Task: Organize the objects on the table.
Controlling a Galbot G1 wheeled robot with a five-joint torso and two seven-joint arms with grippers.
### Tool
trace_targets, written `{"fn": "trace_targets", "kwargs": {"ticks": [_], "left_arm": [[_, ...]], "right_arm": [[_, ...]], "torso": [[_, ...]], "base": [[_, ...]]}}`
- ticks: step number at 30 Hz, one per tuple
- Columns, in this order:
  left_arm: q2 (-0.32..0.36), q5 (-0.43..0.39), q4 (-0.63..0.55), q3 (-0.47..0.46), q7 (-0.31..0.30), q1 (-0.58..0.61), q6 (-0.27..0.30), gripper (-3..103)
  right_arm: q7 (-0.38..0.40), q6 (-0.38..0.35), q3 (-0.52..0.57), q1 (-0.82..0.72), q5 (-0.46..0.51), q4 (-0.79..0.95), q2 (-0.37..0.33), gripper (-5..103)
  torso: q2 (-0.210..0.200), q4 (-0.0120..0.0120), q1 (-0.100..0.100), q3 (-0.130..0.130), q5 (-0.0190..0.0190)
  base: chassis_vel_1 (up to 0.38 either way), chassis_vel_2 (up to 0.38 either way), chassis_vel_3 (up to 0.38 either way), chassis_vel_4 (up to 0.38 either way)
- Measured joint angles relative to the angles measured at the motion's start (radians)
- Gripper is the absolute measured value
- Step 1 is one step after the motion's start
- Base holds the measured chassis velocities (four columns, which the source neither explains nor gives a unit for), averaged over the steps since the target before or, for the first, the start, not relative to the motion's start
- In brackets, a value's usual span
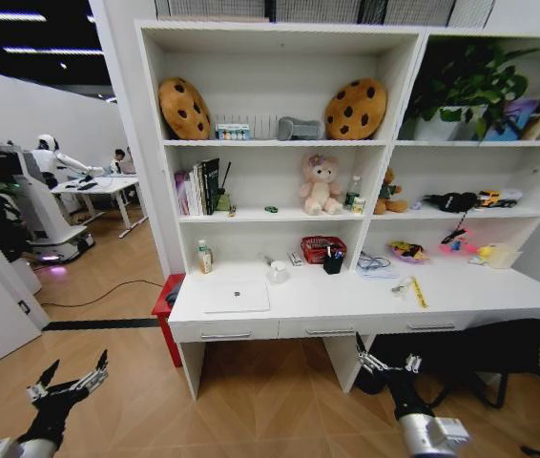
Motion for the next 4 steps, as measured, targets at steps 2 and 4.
{"fn": "trace_targets", "kwargs": {"ticks": [2, 4], "left_arm": [[0.0, 0.0, 0.0, 0.0, 0.0, 0.0, 0.0, 100], [0.0, 0.0, 0.0, 0.0, 0.0, 0.0, 0.0, 100]], "right_arm": [[0.0, 0.0, 0.0, 0.0, 0.0, 0.0, 0.0, 100], [0.0, 0.0, 0.0, 0.0, 0.0, 0.0, 0.0, 100]], "torso": [[0.0, 0.0, 0.0, 0.0, 0.0], [0.0, 0.0, 0.0, 0.0, 0.0]], "base": [[0.0, 0.0, 0.0, 0.0], [0.0, 0.0, 0.0, 0.0]]}}
